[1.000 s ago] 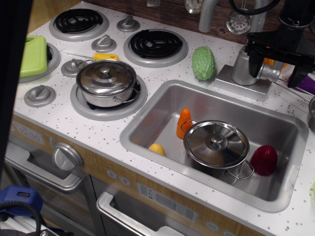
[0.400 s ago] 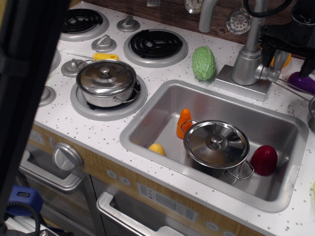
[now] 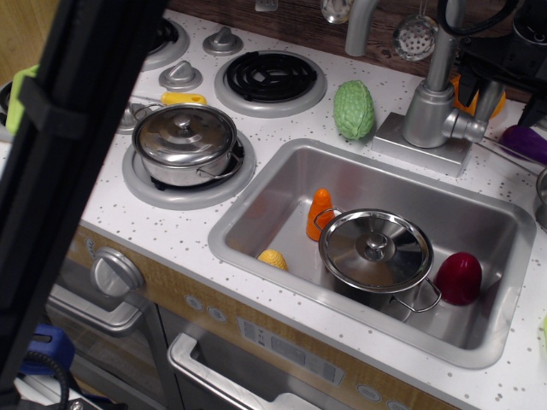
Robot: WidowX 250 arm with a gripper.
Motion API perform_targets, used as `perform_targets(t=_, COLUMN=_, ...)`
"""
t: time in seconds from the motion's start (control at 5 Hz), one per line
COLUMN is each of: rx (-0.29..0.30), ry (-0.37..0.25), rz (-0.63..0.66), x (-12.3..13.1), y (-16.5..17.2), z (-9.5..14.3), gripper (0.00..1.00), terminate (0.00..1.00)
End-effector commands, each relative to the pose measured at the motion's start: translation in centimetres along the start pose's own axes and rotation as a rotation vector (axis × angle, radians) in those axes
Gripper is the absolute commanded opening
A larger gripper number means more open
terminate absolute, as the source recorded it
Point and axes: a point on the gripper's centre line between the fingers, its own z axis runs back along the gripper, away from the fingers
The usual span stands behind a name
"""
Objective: Turn lever vertical to front
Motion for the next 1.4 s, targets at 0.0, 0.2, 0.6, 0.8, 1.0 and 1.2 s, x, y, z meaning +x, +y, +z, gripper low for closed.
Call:
perform_targets(t=0.0, rx=0.022, ry=-0.109, rz=-0.004, x=2.6, y=0.1, z=2.5, gripper=1.0, terminate=0.0)
perform_targets(t=0.2, rx=0.053, ry=-0.129, rz=-0.016, x=3.0, y=0.3, z=2.9, gripper=1.0, terminate=0.0)
perform_targets(t=0.6, rx=0.044, ry=-0.126, rz=0.019, x=2.7, y=0.2, z=2.7, gripper=0.0, terminate=0.0)
perform_targets(t=0.8, rx=0.046, ry=-0.117, rz=0.044, x=1.9, y=0.2, z=2.9, gripper=0.0, terminate=0.0)
perform_targets(t=1.0, rx=0.043, ry=-0.091, rz=0.078, x=0.4, y=0.0, z=3.5, gripper=0.0, terminate=0.0)
perform_targets(t=1.2, rx=0.049, ry=-0.074, rz=0.101, x=-0.9, y=-0.4, z=4.1, gripper=0.0, terminate=0.0)
